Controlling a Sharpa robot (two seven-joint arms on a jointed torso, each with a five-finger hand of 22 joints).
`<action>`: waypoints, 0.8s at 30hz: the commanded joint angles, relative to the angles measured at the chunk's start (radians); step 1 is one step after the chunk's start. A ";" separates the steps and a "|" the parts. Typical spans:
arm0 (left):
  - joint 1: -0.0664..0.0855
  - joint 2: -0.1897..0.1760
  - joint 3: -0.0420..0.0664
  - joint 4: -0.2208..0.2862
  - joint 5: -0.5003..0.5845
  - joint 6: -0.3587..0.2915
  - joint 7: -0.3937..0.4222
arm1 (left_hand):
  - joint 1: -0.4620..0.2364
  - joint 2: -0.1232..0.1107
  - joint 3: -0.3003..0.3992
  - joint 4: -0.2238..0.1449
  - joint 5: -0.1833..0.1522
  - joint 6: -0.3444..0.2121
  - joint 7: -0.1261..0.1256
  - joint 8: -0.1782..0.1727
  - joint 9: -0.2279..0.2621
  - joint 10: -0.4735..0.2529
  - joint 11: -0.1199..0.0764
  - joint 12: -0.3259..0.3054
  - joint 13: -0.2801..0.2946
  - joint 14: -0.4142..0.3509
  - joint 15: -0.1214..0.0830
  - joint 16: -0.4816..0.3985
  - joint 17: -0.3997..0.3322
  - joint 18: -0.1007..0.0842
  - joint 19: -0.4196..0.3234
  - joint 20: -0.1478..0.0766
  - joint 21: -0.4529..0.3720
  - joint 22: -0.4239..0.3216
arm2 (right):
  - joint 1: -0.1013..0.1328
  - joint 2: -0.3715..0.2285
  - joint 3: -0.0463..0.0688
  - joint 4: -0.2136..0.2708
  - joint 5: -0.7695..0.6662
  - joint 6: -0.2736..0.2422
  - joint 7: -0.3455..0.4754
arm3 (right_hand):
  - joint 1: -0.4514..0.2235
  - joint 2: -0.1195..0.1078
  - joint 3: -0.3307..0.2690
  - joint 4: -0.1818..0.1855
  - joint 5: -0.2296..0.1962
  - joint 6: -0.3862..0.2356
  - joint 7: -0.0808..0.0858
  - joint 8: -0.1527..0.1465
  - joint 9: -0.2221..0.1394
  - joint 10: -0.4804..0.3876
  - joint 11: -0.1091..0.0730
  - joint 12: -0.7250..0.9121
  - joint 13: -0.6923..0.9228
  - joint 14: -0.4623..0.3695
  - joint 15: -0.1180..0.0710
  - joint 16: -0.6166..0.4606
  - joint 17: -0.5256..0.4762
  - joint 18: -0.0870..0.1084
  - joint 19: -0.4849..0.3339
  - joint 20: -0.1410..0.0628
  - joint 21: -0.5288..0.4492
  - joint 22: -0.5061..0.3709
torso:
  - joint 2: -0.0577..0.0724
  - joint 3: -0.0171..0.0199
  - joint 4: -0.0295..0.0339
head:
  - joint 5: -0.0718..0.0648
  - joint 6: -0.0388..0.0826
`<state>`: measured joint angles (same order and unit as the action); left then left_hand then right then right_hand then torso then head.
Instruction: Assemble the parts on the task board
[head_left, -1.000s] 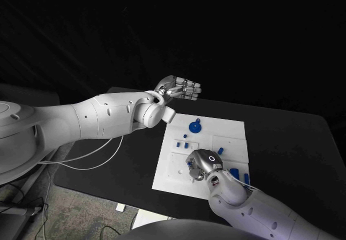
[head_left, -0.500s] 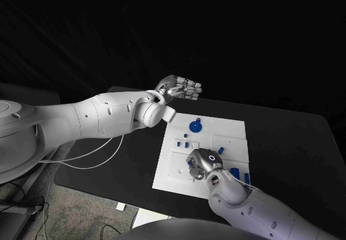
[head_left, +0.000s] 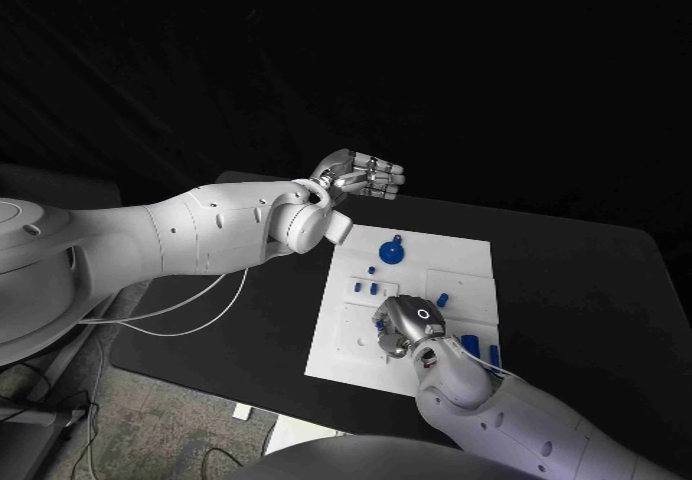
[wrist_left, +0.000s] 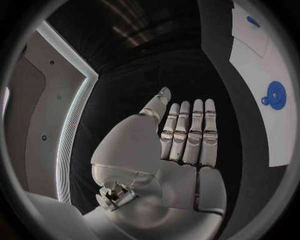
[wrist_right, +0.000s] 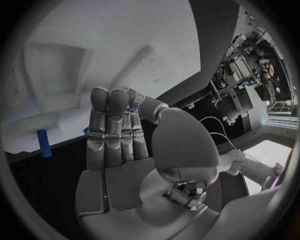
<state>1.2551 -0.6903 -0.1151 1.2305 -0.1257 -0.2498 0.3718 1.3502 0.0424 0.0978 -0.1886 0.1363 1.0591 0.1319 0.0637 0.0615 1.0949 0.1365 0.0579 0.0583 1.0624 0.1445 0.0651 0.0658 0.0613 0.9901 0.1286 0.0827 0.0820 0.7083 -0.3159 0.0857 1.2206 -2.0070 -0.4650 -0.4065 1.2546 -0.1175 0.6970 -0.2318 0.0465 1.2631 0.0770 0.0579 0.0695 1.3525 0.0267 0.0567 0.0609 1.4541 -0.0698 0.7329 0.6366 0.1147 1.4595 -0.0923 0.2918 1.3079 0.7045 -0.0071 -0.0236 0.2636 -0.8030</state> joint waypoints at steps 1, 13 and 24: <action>0.001 0.001 0.001 0.003 0.000 0.016 0.003 | 0.009 -0.002 -0.005 -0.001 -0.005 0.004 0.000 0.000 0.000 -0.007 -0.001 0.002 -0.001 -0.007 -0.001 -0.005 -0.002 0.004 0.001 0.003 0.003 -0.001 | -0.008 -0.002 -0.005 -0.007 -0.005 0.054 -0.031 | 0.002 0.003 0.003 -0.004 0.002 0.003 0.004 0.006 0.000 -0.002 0.000 0.004 0.001 -0.005 0.003 -0.002 0.001 0.016 0.032 0.002 0.000 0.011 | 0.000 0.0007 -0.0002 | 0.001 0.000; 0.001 -0.001 0.001 0.004 -0.001 0.017 0.003 | 0.009 -0.002 -0.005 -0.001 -0.005 0.004 0.000 0.000 0.000 -0.007 -0.001 0.002 -0.001 -0.007 -0.001 -0.005 -0.002 0.004 0.001 0.003 0.003 -0.001 | -0.008 -0.011 0.003 0.018 0.019 0.021 -0.023 | 0.000 0.002 0.005 -0.005 0.002 0.005 0.003 0.006 0.001 0.001 -0.001 0.004 0.001 -0.004 0.002 -0.001 0.003 0.016 0.035 0.001 -0.002 0.016 | 0.000 0.0005 -0.0004 | 0.002 -0.001; 0.001 -0.002 0.001 0.004 -0.002 0.017 0.002 | 0.010 -0.002 -0.007 -0.002 -0.004 0.004 0.000 0.000 0.000 -0.008 0.000 0.002 -0.001 -0.009 -0.001 -0.005 -0.001 0.006 0.001 0.004 0.004 -0.001 | -0.008 -0.022 0.037 0.060 0.048 0.003 -0.019 | -0.001 0.003 0.002 -0.005 0.002 0.006 0.003 0.006 0.000 0.002 -0.001 0.004 0.001 -0.003 0.001 -0.002 0.003 0.017 0.037 0.001 -0.003 0.016 | 0.000 0.0006 -0.0004 | 0.003 -0.001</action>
<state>1.2551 -0.6931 -0.1151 1.2316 -0.1265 -0.2462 0.3689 1.3500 0.0422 0.0966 -0.1898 0.1363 1.0591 0.1319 0.0637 0.0615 1.0935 0.1379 0.0579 0.0583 1.0609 0.1431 0.0650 0.0658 0.0613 0.9900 0.1285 0.0827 0.0822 0.7014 -0.3368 0.1209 1.2762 -1.9730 -0.4649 -0.4223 1.2546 -0.1175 0.6997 -0.2347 0.0465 1.2652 0.0792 0.0608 0.0691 1.3525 0.0267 0.0566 0.0615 1.4541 -0.0698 0.7329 0.6384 0.1104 1.4595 -0.0923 0.2920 1.3077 0.7047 -0.0064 -0.0242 0.2664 -0.8038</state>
